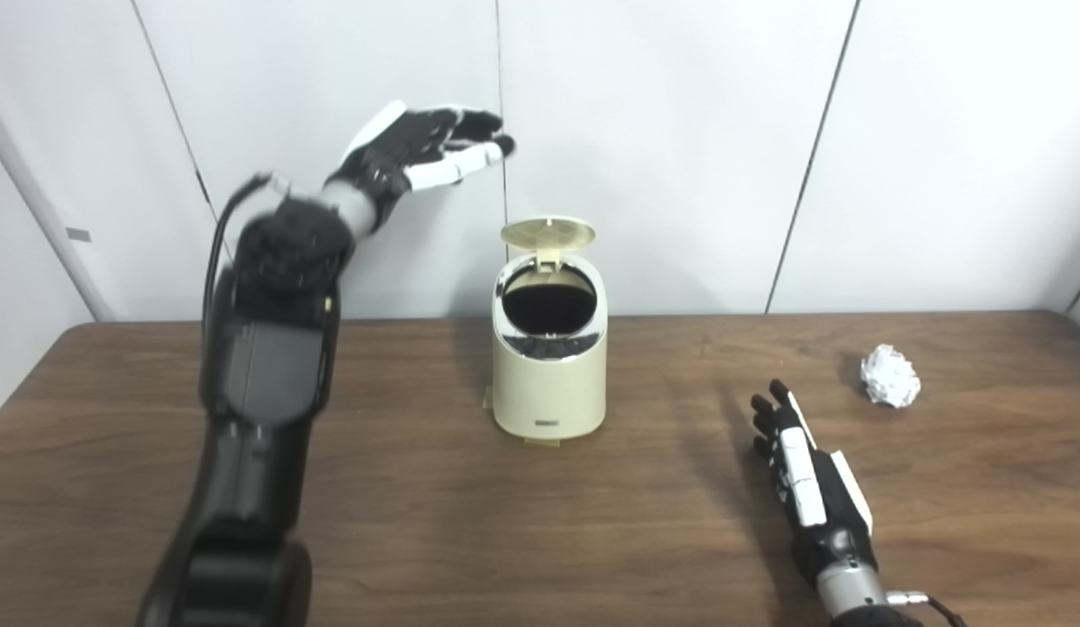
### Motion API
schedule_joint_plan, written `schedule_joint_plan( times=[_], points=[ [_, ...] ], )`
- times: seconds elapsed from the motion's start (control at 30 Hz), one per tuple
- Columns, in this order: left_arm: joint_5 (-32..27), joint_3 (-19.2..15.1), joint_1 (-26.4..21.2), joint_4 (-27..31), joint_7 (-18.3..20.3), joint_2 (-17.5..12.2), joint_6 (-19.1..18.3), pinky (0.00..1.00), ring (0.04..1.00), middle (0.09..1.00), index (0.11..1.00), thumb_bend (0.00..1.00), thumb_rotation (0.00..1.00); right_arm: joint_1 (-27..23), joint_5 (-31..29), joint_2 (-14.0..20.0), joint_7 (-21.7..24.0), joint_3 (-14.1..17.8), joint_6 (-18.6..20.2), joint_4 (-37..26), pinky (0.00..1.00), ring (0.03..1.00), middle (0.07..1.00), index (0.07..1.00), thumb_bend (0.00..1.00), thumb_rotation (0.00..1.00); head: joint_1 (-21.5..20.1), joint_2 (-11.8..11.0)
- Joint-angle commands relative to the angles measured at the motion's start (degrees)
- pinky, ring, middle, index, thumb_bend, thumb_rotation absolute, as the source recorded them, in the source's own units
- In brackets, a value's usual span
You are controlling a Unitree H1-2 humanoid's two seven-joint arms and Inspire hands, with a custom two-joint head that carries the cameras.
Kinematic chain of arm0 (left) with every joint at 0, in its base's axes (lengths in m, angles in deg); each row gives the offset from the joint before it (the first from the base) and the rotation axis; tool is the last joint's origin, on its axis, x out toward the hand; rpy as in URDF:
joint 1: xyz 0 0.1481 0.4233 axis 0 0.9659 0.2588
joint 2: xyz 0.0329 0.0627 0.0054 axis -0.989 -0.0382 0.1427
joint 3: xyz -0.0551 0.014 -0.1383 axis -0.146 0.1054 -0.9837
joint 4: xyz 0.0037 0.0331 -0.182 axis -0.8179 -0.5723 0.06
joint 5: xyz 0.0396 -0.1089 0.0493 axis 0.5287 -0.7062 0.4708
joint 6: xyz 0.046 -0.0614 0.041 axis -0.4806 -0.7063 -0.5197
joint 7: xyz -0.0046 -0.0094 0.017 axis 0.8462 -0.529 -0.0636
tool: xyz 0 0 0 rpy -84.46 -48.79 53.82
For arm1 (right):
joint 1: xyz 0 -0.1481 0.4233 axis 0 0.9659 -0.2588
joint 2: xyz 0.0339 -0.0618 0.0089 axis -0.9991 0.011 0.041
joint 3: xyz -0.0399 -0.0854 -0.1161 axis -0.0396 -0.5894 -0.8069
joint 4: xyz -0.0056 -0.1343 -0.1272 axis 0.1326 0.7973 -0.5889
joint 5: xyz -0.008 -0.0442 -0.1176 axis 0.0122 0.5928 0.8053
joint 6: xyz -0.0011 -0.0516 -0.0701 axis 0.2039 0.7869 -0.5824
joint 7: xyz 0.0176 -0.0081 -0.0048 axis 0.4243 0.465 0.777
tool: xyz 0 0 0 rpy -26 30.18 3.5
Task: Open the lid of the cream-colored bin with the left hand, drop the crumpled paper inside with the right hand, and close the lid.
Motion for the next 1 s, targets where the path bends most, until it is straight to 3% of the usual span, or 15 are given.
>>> schedule_joint_plan(
  times=[0.0,0.17,0.23,0.4,0.53,0.63,0.73,0.83,0.97],
  points=[
    [-1.9,-1.7,0.3,4.0,-1.0,0.0,-0.2,0.86,0.894,0.897,0.913,0.37,0.68,-0.8,-0.7,-0.2,1.3,-0.3,0.3,-0.4,0.94,0.964,0.952,1.000,0.58,1.00,0.0,0.1],
    [-7.1,-5.5,7.9,9.7,-5.0,2.5,-0.2,0.91,0.924,0.920,0.930,0.37,0.79,-0.7,-0.7,0.1,1.5,-0.3,0.3,-0.5,0.95,0.968,0.954,1.000,0.58,1.00,0.0,0.3],
    [-8.5,-5.3,10.4,11.4,-7.0,2.6,0.1,0.92,0.930,0.924,0.935,0.37,0.86,-0.8,-0.8,0.2,1.5,-0.3,0.1,-0.4,0.94,0.967,0.952,1.000,0.57,1.00,0.0,0.3],
    [-11.0,-3.6,17.7,15.7,-11.3,2.0,2.5,0.90,0.918,0.921,0.941,0.40,0.92,-1.6,-1.1,-0.1,0.8,0.6,0.6,-0.2,0.93,0.956,0.935,0.993,0.58,1.00,0.7,0.7],
    [-14.1,-3.7,23.0,18.8,-14.7,4.1,1.7,0.90,0.908,0.912,0.921,0.42,0.88,-2.0,-0.6,0.3,0.9,0.7,-1.6,0.0,0.91,0.950,0.932,0.988,0.58,1.00,0.9,1.0],
    [-16.2,-3.5,26.7,19.6,-16.9,5.4,3.5,0.90,0.913,0.918,0.926,0.39,0.93,-2.2,-0.7,0.4,0.8,0.9,-1.3,-0.8,0.89,0.930,0.923,0.979,0.63,1.00,1.2,1.4],
    [-18.6,-3.7,28.8,19.0,-18.8,6.6,5.8,0.92,0.925,0.939,0.930,0.42,0.97,-2.4,0.6,0.7,0.4,0.6,-1.2,-1.6,0.88,0.922,0.924,0.979,0.63,0.93,0.9,1.8],
    [-21.2,-4.4,30.4,17.6,-21.4,8.3,7.8,0.93,0.952,0.960,0.942,0.47,1.00,-2.8,2.9,0.9,-0.2,0.1,-1.2,-2.3,0.82,0.898,0.914,0.983,0.64,0.77,0.0,2.1],
    [-23.5,-4.3,32.7,15.5,-23.1,9.3,11.9,0.97,0.976,0.976,0.986,0.54,0.95,-3.8,2.4,0.4,0.1,0.5,-0.9,-3.1,0.80,0.895,0.911,0.976,0.66,0.60,-1.0,2.3]
  ],
)
